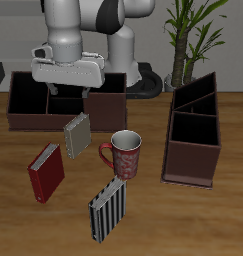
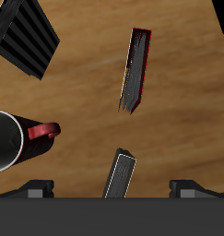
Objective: Place the yellow book into the back desk caddy's back compartment
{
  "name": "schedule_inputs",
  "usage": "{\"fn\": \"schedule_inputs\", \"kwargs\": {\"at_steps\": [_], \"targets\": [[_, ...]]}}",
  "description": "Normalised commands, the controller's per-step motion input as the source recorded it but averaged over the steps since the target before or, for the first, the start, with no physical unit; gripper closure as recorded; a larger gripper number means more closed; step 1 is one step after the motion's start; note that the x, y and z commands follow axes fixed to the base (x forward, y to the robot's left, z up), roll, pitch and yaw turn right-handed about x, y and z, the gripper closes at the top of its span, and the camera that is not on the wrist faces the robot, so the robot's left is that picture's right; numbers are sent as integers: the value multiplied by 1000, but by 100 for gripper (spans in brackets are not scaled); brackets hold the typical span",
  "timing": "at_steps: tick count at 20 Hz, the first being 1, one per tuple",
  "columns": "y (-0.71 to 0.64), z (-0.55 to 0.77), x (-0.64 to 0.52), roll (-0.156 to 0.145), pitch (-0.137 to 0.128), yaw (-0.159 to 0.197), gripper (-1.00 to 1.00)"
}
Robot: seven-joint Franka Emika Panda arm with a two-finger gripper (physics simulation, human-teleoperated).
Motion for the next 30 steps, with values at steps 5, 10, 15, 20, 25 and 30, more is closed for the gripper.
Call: {"fn": "schedule_inputs", "kwargs": {"at_steps": [5,10,15,20,25,30], "targets": [[-81,-328,-66,-37,-35,-82,-100],[12,-263,-48,-36,-22,8,-100],[78,-281,-17,5,8,-25,-100],[-48,-220,3,-10,24,-59,-100],[-68,-176,41,-14,34,-48,-100],[-60,-284,20,4,45,-37,-100]]}}
